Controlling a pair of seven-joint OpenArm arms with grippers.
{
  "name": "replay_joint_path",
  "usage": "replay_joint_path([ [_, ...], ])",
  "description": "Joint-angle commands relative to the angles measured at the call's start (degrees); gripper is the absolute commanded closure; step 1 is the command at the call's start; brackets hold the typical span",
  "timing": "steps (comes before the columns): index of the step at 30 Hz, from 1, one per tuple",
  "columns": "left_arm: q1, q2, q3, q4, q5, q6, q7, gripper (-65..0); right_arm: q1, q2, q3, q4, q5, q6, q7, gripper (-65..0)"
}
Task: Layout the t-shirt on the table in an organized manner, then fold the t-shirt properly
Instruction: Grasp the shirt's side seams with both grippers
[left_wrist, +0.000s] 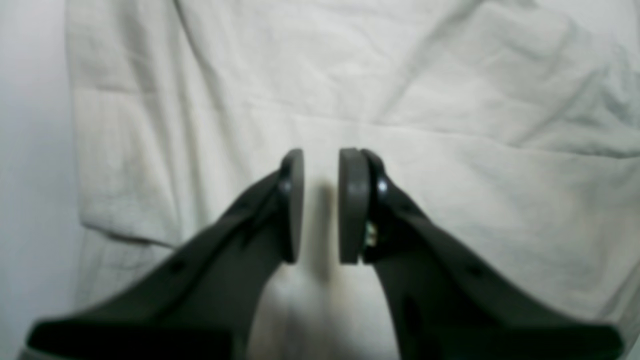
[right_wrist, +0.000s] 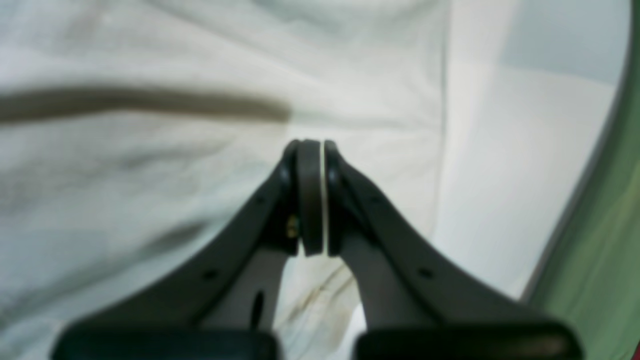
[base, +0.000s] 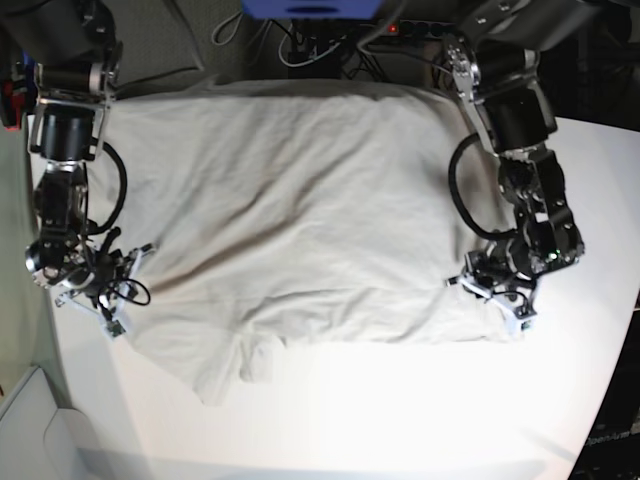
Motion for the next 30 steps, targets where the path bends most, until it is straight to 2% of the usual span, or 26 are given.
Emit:
replay_joint_path([
  [1, -0.99, -0.66, 0.04, -0.24, -0.51, -0.07, -0.63, -12.5, 1.54, 0.74, 0.17, -0.21, 0.15, -0.27, 0.96, 0.0],
  [7, -1.08, -2.51, 0.30, -4.90, -0.51, -0.07, -4.58, -12.5, 1.62, 0.74, 0.17, -2.24, 0.15, -0.27, 1.48, 0.0],
  [13, -1.96, -3.65, 0.48, -13.78, -0.51, -0.07, -11.27, -12.5, 1.62, -0.05, 0.17, -3.03, 0.06, -0.27, 3.07, 0.0],
  [17, -4.42, -4.44, 0.56, -21.61, -0.51, -0.07, -16.10, -12.5, 5.58, 0.13, 0.17, -12.17, 0.06, -0.27, 4.56, 0.0],
  [23, -10.23, -6.64, 0.65, -32.59, -0.16, 0.01, -24.45, -12.5, 10.68, 1.27, 0.17, -25.80, -0.03, -0.27, 11.95, 0.0],
  [27, -16.56, -7.96, 0.65, -40.77, 4.59, 0.01, -31.31, -12.5, 14.55, 1.45, 0.08, -32.04, -0.03, -0.27, 17.84, 0.0],
  [30, -20.69, -9.19, 0.30, -45.43, 8.02, 0.01, -34.21, -12.5, 17.62, 1.45, -2.20, -34.85, -0.03, -0.27, 21.53, 0.0],
])
